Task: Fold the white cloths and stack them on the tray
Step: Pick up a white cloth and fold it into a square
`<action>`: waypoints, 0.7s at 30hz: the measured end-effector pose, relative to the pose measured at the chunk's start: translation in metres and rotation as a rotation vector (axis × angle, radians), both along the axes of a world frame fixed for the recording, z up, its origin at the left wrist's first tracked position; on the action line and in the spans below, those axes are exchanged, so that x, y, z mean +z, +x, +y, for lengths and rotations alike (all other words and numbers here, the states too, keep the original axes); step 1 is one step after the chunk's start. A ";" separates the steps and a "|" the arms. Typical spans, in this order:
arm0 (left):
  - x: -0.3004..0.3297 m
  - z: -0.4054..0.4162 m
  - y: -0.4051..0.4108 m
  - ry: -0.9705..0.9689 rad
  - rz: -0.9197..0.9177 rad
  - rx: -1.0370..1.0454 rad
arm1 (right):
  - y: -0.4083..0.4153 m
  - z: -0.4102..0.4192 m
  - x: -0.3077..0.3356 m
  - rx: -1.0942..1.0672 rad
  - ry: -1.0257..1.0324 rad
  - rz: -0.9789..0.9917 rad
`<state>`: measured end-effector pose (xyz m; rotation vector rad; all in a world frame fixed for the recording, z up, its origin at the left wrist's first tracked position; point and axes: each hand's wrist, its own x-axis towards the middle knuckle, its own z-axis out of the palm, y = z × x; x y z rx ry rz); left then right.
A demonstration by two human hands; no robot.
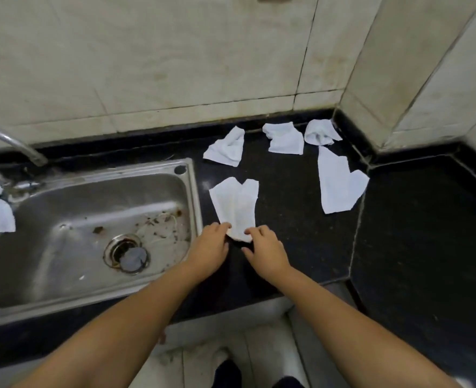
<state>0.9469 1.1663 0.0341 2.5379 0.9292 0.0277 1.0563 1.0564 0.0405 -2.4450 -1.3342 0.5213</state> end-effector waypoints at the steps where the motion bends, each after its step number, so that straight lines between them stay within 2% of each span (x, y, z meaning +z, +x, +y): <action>1: -0.005 0.007 0.004 0.008 0.003 -0.022 | 0.001 0.008 -0.006 -0.009 -0.014 0.006; 5: -0.023 0.025 0.017 0.035 0.061 -0.130 | 0.013 0.027 -0.018 -0.033 -0.050 -0.023; 8: -0.029 0.037 0.026 0.064 0.032 -0.163 | 0.028 0.035 -0.007 -0.037 -0.001 0.023; 12: -0.010 0.061 0.048 0.087 -0.063 -0.148 | 0.058 0.036 0.028 -0.139 0.218 0.259; 18: 0.063 0.110 0.092 -0.099 -0.297 0.040 | 0.156 0.042 0.094 -0.394 0.583 0.434; 21: 0.099 0.131 0.116 -0.124 -0.396 0.099 | 0.200 0.053 0.123 -0.456 0.654 0.520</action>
